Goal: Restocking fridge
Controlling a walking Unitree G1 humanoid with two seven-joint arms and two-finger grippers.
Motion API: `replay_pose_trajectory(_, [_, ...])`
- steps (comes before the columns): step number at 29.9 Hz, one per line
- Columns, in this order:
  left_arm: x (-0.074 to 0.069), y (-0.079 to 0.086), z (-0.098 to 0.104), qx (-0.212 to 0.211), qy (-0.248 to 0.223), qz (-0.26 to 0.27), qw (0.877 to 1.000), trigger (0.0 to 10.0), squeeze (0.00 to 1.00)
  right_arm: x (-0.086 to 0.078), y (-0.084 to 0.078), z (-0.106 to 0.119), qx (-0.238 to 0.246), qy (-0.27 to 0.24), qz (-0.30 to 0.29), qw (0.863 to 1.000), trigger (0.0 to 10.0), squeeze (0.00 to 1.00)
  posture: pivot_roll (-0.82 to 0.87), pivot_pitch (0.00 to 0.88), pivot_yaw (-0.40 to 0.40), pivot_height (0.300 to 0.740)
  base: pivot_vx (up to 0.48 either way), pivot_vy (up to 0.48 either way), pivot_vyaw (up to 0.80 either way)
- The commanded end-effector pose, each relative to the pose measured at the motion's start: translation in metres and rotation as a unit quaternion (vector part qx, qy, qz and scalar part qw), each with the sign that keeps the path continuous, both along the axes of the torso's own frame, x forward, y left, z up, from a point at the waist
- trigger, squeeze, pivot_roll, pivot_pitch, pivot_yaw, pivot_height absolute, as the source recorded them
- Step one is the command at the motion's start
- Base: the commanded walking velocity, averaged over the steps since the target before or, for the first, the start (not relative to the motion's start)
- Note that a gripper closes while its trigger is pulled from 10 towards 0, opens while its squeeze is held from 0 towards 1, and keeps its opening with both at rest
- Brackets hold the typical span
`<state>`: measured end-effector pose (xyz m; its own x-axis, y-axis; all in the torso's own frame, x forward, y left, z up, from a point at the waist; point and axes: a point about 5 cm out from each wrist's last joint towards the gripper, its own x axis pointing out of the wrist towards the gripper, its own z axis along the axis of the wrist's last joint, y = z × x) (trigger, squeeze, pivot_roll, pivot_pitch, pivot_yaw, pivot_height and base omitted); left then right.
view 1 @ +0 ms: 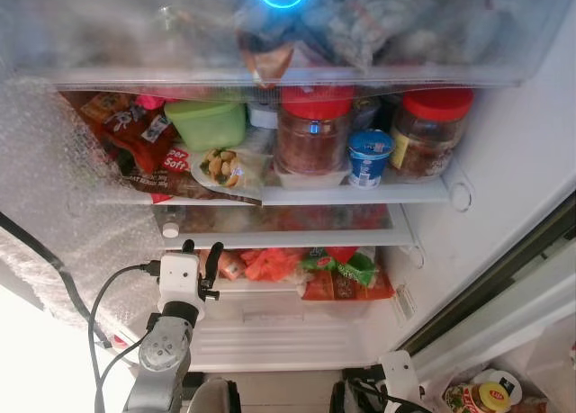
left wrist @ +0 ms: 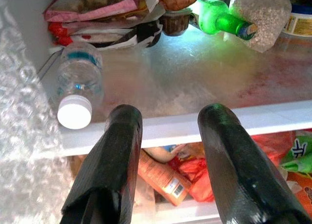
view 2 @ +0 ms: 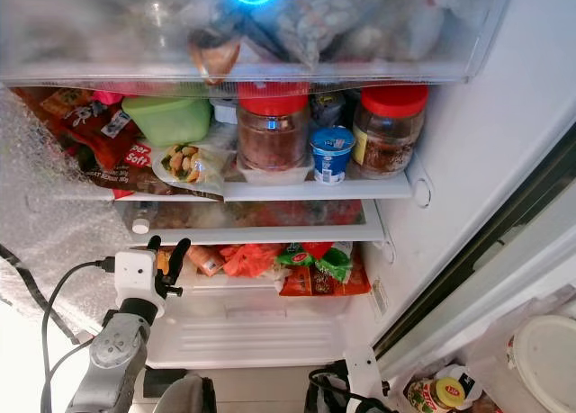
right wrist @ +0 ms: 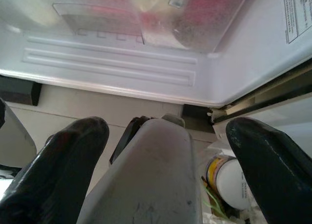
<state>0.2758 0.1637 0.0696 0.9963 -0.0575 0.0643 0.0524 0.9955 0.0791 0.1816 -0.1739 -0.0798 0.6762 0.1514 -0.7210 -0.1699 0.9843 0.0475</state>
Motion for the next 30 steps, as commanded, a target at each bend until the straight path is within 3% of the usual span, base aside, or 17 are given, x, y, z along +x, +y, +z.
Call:
replay_pose_trajectory(1, [-0.004,0.001,-0.004,-0.001,0.010,0.006,1.000,10.0,0.00,-0.010,-0.003,-0.005,0.000,0.019,-0.011,1.000,10.0,0.00,0.01,0.078,-0.025,0.648,-0.300,0.000,0.00])
replay_pose_trajectory(10, [-0.005,0.001,-0.003,-0.002,0.013,0.008,1.000,10.0,0.00,-0.004,-0.002,-0.003,0.001,0.017,-0.008,1.000,10.0,0.00,0.01,0.076,-0.027,0.648,-0.314,0.000,0.00])
replay_pose_trajectory(23, [-0.006,0.001,-0.007,-0.003,0.022,0.010,1.000,10.0,0.00,-0.009,-0.001,-0.005,0.004,0.020,-0.005,1.000,10.0,0.00,0.01,0.076,-0.028,0.648,-0.320,0.000,0.00])
replay_pose_trajectory(28, [-0.008,0.004,-0.018,-0.005,0.052,0.017,0.999,10.0,0.00,-0.015,0.001,-0.007,0.007,0.020,-0.002,1.000,10.0,0.00,0.01,0.074,-0.028,0.648,-0.234,0.000,0.00])
replay_pose_trajectory(30, [-0.012,0.015,-0.036,-0.006,0.102,0.042,0.994,10.0,0.00,-0.018,0.005,-0.008,0.009,0.019,0.001,1.000,10.0,0.00,0.01,0.074,-0.028,0.648,0.000,0.000,0.00])
